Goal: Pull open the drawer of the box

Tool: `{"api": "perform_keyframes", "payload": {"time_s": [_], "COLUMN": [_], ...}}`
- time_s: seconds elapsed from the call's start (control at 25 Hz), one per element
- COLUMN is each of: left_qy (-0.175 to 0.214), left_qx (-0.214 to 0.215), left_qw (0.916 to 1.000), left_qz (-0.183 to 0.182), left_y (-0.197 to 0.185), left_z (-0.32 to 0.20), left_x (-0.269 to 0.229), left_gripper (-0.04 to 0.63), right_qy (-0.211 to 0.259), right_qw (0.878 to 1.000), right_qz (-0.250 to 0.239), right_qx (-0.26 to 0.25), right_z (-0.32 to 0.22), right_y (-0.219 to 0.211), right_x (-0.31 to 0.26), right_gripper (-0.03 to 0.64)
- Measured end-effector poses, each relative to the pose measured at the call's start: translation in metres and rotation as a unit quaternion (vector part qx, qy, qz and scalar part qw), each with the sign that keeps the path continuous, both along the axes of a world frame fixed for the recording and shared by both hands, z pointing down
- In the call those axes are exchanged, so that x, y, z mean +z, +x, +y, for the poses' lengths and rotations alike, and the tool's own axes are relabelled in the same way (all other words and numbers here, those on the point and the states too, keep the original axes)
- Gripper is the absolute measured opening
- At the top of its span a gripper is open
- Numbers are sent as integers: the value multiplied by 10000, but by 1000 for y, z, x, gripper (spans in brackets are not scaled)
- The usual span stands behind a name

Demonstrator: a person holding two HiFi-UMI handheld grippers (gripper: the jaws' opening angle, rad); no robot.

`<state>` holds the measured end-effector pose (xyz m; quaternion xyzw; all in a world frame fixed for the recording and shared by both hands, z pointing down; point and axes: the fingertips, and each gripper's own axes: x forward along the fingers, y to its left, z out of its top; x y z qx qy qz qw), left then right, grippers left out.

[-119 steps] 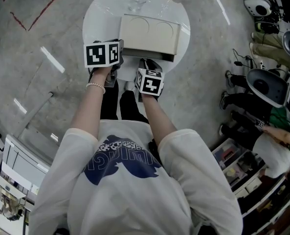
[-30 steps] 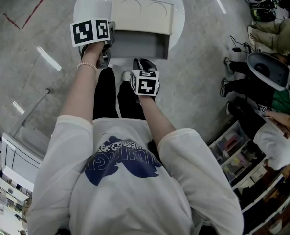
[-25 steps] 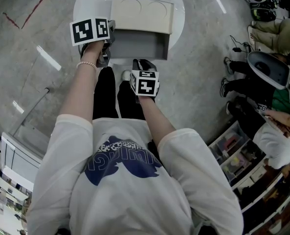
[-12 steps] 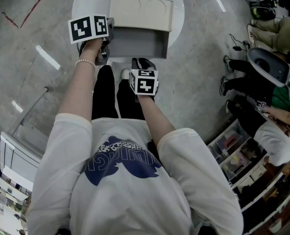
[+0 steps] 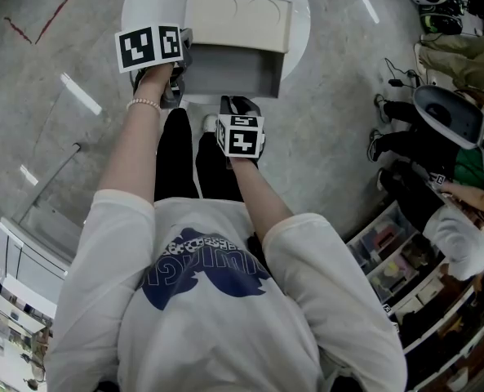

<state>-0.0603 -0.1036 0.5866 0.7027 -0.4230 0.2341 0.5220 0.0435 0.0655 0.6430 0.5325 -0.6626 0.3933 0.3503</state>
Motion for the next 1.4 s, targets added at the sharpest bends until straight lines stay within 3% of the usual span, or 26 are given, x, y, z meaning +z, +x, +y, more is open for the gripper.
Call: {"api": "perform_keyframes", "payload": {"time_s": [0.28, 0.56, 0.8, 0.92, 1.04, 1.16, 1.28, 1.4], "left_qy": [21, 264, 759, 1242, 1977, 2753, 3574, 4340], "left_qx": [-31, 21, -105, -287, -393, -447, -443, -456], "left_qw": [10000, 9996, 9965, 9913, 9793, 9603, 9319, 8970], "left_qz": [-21, 73, 343, 315, 182, -96, -430, -704], "left_y": [0, 3, 8, 2, -1, -5, -3, -1], "left_z": [-2, -1, 7, 12, 16, 25, 38, 45], "left_x": [3, 3, -17, -47, -95, -151, -210, -261], "left_gripper": [72, 72, 83, 89, 94, 94, 91, 58], "right_qy": [203, 518, 1294, 1890, 2537, 3128, 3666, 4195], "right_qw": [9997, 9975, 9855, 9729, 9564, 9378, 9209, 9036], "right_qz": [119, -305, -496, -535, -558, -612, -580, -413], "right_qx": [-36, 371, 976, 1222, 1339, 1374, 1191, 771], "right_z": [-2, 11, 10, -2, -20, -40, -56, -72], "right_y": [0, 20, 78, 110, 138, 156, 160, 149], "right_x": [0, -21, -69, -109, -160, -215, -270, -319], "right_gripper": [71, 104, 97, 85, 77, 64, 40, 21]}}
